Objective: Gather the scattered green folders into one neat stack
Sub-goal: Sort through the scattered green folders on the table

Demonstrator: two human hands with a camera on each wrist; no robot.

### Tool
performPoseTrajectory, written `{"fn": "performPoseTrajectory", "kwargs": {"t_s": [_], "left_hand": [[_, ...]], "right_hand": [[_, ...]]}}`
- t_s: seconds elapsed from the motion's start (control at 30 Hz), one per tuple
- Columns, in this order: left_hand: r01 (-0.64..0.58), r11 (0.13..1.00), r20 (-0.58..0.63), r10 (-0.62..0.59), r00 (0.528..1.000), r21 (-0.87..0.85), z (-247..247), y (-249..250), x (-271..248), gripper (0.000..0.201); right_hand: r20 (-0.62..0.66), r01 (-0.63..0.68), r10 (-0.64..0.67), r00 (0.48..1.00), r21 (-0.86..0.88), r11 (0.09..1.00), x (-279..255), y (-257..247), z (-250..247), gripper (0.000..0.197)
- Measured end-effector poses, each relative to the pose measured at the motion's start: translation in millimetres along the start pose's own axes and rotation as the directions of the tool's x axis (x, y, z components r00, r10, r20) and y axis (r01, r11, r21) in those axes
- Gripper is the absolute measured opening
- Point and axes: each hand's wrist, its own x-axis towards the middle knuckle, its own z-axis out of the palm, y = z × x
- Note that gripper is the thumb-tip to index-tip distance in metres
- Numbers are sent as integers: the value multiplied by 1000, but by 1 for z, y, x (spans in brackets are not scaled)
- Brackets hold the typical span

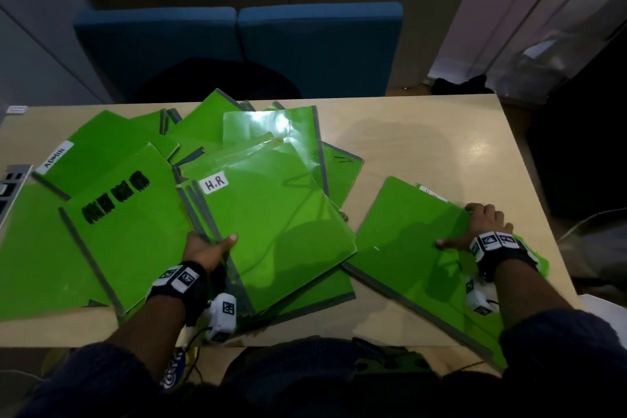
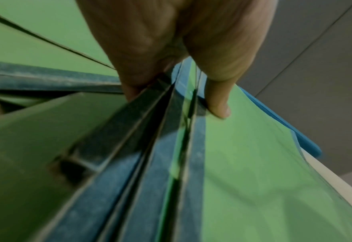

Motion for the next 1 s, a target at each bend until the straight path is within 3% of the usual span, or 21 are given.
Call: {"fn": "performPoseTrajectory", "kwargs": {"t_s": [0.13,0.23,0.3,0.4,0.47,0.6,0.77,0.9,1.0], "left_hand": [[-14,997,11,13,1000,79,-3,2,3,56],[-8,995,0,8,1000,101,-3,3,1,59],[2,994,10,-3,1000,113,-3,1,1,66],[14,996,14,-15,1000,84,-4,1,-2,60],[15,998,12,-15,1000,62,-4,6,-10,62],[31,1000,5,-31,999,-2,-4,10,-20,63],[28,999,33,-28,999,-22,-7,9,-16,55],[5,998,47,-3,999,-55,-9,8,-19,37],[-9,995,72,16,997,-98,-12,8,-20,41]], "right_hand": [[60,-51,52,997,-16,999,-5,4,0,123],[149,-90,57,987,219,972,-6,8,-10,108],[167,-56,-9,986,379,924,-9,14,-22,80],[68,56,-116,991,576,816,-25,23,-46,25],[3,130,-170,985,631,765,-36,23,-66,9],[-71,218,-225,972,636,740,-47,8,-99,5],[-163,230,-163,973,673,703,-52,3,-137,10],[-157,206,-136,978,647,734,-60,-23,-155,24],[-212,214,-102,972,618,756,-64,-39,-163,20]]}}
